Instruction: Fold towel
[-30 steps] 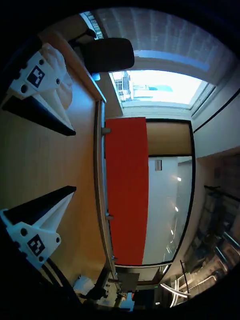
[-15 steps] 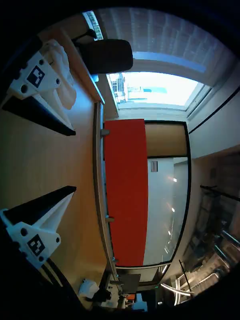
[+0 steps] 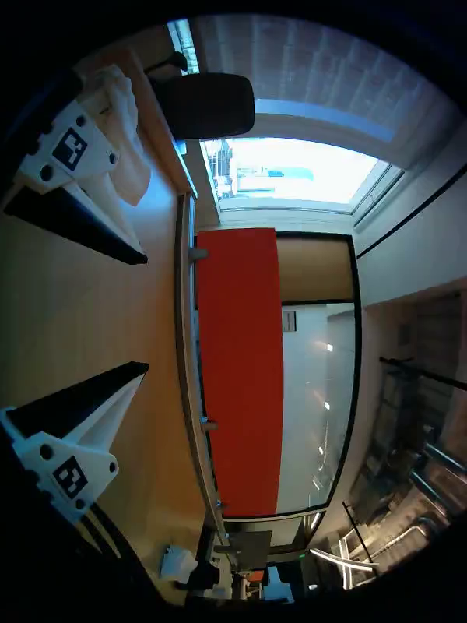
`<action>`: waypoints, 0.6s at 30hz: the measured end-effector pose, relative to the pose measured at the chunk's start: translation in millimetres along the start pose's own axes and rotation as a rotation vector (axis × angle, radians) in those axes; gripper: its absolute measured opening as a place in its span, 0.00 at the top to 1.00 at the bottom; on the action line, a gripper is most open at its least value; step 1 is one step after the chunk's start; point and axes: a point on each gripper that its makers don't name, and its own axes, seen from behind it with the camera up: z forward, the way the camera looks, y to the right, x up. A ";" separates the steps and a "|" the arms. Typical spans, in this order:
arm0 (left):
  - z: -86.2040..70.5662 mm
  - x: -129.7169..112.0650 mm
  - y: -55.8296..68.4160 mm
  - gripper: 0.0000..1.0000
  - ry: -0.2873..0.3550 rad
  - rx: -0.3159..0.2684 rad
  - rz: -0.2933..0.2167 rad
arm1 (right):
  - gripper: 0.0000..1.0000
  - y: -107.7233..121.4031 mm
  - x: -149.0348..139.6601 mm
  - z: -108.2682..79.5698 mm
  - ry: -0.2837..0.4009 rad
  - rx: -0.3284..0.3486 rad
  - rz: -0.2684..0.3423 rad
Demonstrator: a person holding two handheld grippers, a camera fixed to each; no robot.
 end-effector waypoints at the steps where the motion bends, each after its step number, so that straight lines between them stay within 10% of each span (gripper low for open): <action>1: 0.3 -1.8 -0.3 0.07 0.002 0.000 -0.002 | 0.00 0.5 -1.8 0.1 -0.001 0.000 0.000; 18: 0.4 -20.5 -4.6 0.07 0.022 0.014 -0.002 | 0.00 9.5 -21.1 5.6 -0.012 -0.006 -0.023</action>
